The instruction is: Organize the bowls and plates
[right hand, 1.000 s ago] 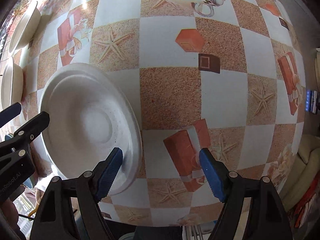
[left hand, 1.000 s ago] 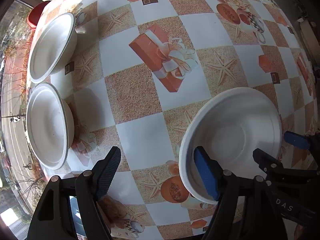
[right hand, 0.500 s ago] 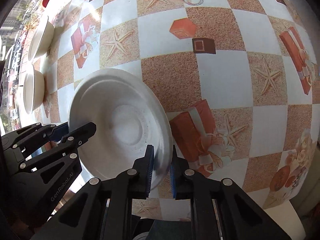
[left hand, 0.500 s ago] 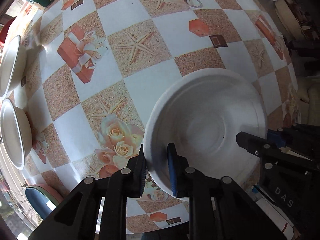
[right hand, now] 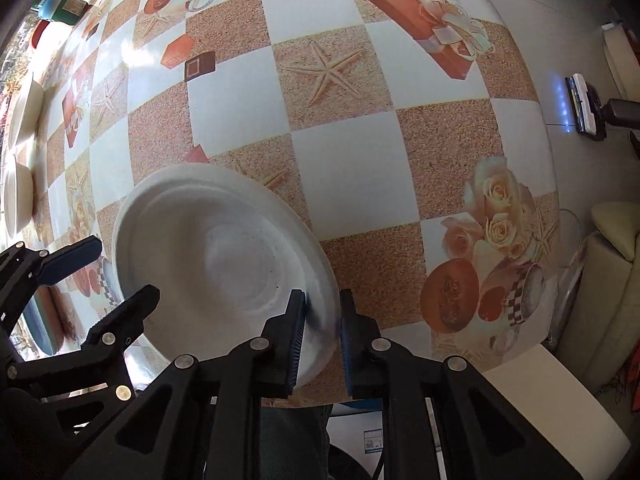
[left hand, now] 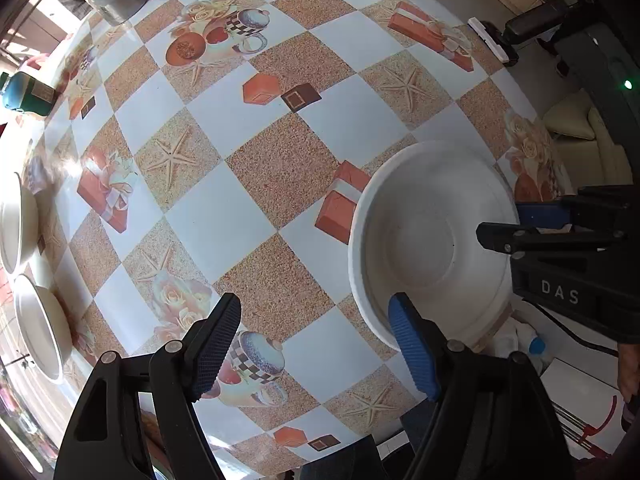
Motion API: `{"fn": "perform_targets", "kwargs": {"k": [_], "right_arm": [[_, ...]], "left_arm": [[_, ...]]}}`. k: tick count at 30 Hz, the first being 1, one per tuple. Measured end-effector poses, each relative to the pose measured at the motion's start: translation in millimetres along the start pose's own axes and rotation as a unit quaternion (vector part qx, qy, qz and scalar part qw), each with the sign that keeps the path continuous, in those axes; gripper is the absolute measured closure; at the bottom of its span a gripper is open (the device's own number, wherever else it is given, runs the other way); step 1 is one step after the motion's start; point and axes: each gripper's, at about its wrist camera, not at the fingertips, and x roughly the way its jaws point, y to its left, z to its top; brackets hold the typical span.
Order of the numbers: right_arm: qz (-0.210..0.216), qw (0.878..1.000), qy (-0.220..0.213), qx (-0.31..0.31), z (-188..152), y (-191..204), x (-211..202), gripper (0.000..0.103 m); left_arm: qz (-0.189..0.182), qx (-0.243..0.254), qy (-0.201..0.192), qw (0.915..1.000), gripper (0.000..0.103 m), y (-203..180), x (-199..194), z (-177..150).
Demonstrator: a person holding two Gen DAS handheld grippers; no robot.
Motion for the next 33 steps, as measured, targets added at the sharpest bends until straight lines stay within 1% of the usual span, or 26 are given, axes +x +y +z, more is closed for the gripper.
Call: {"fn": "perform_targets", "kwargs": {"k": [1, 2, 3, 4, 6, 7, 9, 12, 13, 16, 20, 21, 22, 23, 25, 26, 27, 30, 33], "right_arm": [[-0.001, 1.000, -0.003, 0.006, -3, -10, -1, 0.073], [-0.006, 1.000, -0.010, 0.011, -1, -11, -8, 0.059], [-0.011, 1.000, -0.022, 0.016, -1, -16, -15, 0.021], [-0.012, 0.999, -0.035, 0.017, -2, -24, -21, 0.013], [-0.020, 0.999, -0.044, 0.012, -2, -26, -32, 0.013], [-0.024, 0.998, -0.050, 0.012, 1, -26, -35, 0.013], [-0.035, 0.997, -0.062, 0.014, 2, -29, -44, 0.013], [-0.039, 0.996, -0.074, 0.029, 3, -36, -58, 0.013], [-0.041, 0.996, -0.077, 0.035, 8, -34, -60, 0.013], [-0.048, 0.994, -0.087, 0.048, 5, -39, -72, 0.013], [-0.057, 0.992, -0.093, 0.057, 8, -38, -77, 0.013], [-0.056, 0.992, -0.095, 0.057, 9, -34, -79, 0.013], [-0.056, 0.992, -0.096, 0.056, 11, -16, -82, 0.013], [-0.056, 0.992, -0.098, 0.053, 12, -12, -82, 0.013], [-0.060, 0.992, -0.102, 0.044, 16, 16, -90, 0.013], [-0.060, 0.992, -0.103, 0.040, 16, 20, -92, 0.013], [-0.060, 0.992, -0.104, 0.036, 19, 37, -102, 0.013], [-0.055, 0.993, -0.106, 0.023, 20, 58, -105, 0.013], [-0.047, 0.993, -0.109, 0.006, 22, 80, -110, 0.013]], "left_arm": [[-0.004, -0.001, -0.001, 1.0000, 0.023, 4, -4, -4], [-0.006, -0.004, -0.003, 1.0000, 0.023, 8, -7, -6], [-0.007, -0.007, -0.006, 0.9999, 0.023, 12, -11, -9], [-0.009, -0.011, -0.008, 0.9999, 0.023, 20, -15, -15], [-0.016, -0.017, -0.012, 0.9997, 0.023, 29, -22, -25], [-0.021, -0.020, -0.014, 0.9995, 0.023, 42, -26, -41], [-0.026, -0.026, -0.016, 0.9992, 0.023, 55, -33, -61], [-0.023, -0.045, -0.015, 0.9986, 0.023, 74, -42, -70], [-0.021, -0.054, -0.015, 0.9982, 0.023, 81, -42, -72], [-0.021, -0.079, -0.012, 0.9966, 0.023, 100, -48, -83], [-0.015, -0.102, -0.019, 0.9944, 0.023, 115, -45, -82], [-0.015, -0.106, -0.023, 0.9940, 0.023, 118, -46, -83], [-0.015, -0.109, -0.027, 0.9936, 0.023, 120, -47, -83], [-0.016, -0.111, -0.030, 0.9932, 0.023, 123, -49, -84], [-0.017, -0.114, -0.033, 0.9928, 0.023, 127, -50, -87], [-0.016, -0.115, -0.035, 0.9926, 0.023, 129, -51, -88], [-0.016, -0.117, -0.037, 0.9923, 0.023, 132, -52, -90], [-0.012, -0.129, -0.049, 0.9903, 0.023, 143, -59, -94], [-0.009, -0.152, -0.060, 0.9865, 0.023, 161, -65, -99]]}}
